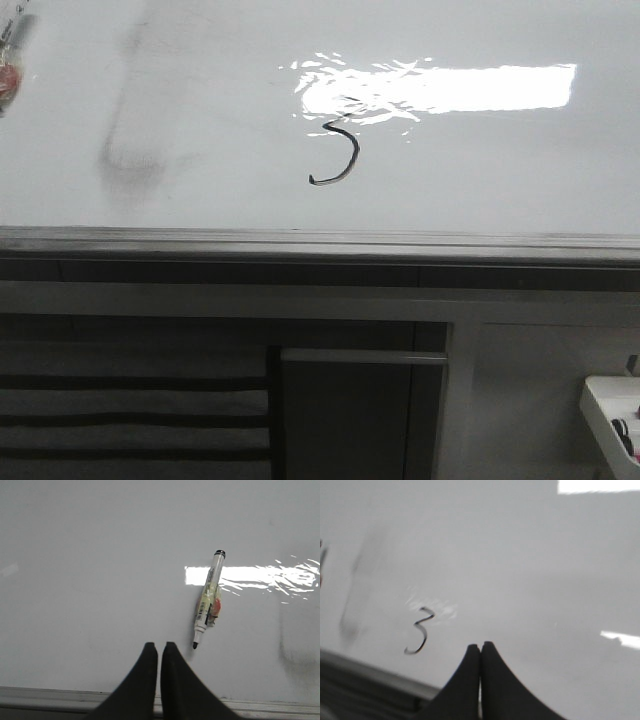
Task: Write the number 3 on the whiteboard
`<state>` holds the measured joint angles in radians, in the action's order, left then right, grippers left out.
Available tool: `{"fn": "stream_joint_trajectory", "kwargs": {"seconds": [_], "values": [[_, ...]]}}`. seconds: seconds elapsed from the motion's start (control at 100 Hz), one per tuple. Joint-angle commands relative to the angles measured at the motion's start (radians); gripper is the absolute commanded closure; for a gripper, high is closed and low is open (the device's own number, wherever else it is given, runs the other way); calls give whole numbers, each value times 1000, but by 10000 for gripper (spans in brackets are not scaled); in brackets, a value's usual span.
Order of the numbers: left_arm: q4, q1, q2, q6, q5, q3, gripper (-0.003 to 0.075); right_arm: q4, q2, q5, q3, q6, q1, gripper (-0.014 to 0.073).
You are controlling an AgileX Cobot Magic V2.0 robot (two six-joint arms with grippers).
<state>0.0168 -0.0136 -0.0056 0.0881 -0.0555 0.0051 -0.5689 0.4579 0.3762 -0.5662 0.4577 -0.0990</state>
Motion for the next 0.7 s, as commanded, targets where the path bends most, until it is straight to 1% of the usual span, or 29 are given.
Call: {"fn": "stream_joint_trajectory", "kwargs": {"seconds": [0.0,0.1,0.28,0.3,0.32,0.34,0.35,0.4,0.42,0.43,0.44,0.47,0.54,0.62,0.69], "values": [[-9,-4,-32,8,-82,2,739,-62,-131,-175,93,2,68,673],[-9,-4,-32,8,-82,2,739,-69,-282,-244,220,2,112,673],[-9,-4,-32,8,-82,2,739,-59,-442,-273,387,2,114,673],[-9,-4,-32,8,-82,2,739,-31,-455,-271,397,-12,114,673],[-9,-4,-32,8,-82,2,739,25,-467,-270,411,-48,114,673],[-9,-4,-32,8,-82,2,739,125,-482,-267,428,-139,114,673],[-9,-4,-32,8,-82,2,739,125,-482,-267,431,-139,114,673],[-9,-4,-32,8,-82,2,739,327,-489,-273,455,-375,112,673],[-9,-4,-32,8,-82,2,739,369,-484,-281,464,-421,112,673],[-9,-4,-32,8,-82,2,739,419,-482,-285,470,-478,112,673],[-9,-4,-32,8,-82,2,739,419,-482,-288,470,-478,112,673],[-9,-4,-32,8,-82,2,739,482,-480,-303,488,-541,111,673],[-9,-4,-32,8,-82,2,739,553,-480,-389,538,-575,106,673],[-9,-4,-32,8,-82,2,739,569,-490,-560,611,-575,106,673],[-9,-4,-32,8,-82,2,739,569,-490,-510,601,-575,106,673]]}}
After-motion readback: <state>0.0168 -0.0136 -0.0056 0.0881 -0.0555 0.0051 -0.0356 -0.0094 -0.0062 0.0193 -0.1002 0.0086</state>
